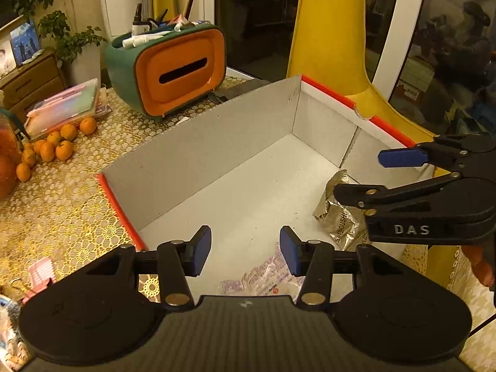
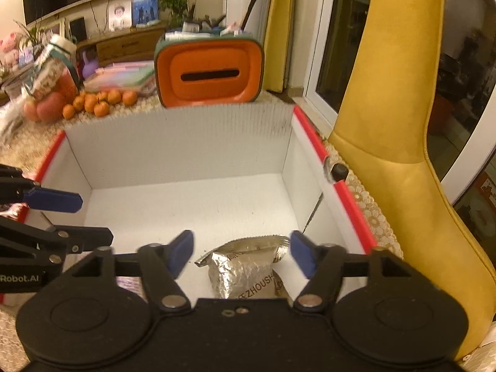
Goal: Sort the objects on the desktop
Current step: 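Withdraw both tools from the box back over the table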
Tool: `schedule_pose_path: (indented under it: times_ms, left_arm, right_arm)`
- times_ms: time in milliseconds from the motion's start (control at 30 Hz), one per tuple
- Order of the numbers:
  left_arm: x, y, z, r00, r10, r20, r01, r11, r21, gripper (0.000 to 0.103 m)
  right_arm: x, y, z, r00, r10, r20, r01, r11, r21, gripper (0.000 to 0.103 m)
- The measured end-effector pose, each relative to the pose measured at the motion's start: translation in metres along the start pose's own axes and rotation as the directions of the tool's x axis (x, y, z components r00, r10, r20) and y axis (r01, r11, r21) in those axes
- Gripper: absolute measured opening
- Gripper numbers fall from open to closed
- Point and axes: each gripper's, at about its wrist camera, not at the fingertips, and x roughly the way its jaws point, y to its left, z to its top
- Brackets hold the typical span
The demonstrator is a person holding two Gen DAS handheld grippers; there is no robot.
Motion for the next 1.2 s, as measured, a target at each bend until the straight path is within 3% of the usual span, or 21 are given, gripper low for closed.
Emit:
schedule_pose_path:
  times_ms: [233,400,633,1200]
  left_arm:
    - [-0.029,-0.005,-0.008,0.999,0.014,0.049,-0.014,1.0,0.015,0.049]
    - [-0.052,-0.004,-0.018,0.996,0.02,0.086,-0.019,1.0,-0.004,0.063]
    - [-0.084,0.001,-0.035,0.989,0.049,0.136,-0.048,0.999,-0.009,0.063]
    - [-0.162,0.052,-0.091,0.965,0.147,0.217,-0.123,0.985,-0.121,0.086]
  right_arm:
    - [-0.029,0.006,-0.006,0.999,0.022,0.026,-0.021,1.0,-0.011,0.073]
    - [-0.049,0.012,-0.01,0.998,0.042,0.045,-0.041,0.999,-0.011,0.077]
    - [-0.073,0.029,-0.014,0.995,0.063,0.073,-0.06,0.997,-0.042,0.077]
    - [-0.115,0.101,-0.026,0.981,0.155,0.12,-0.142,0.983,-0.112,0.087]
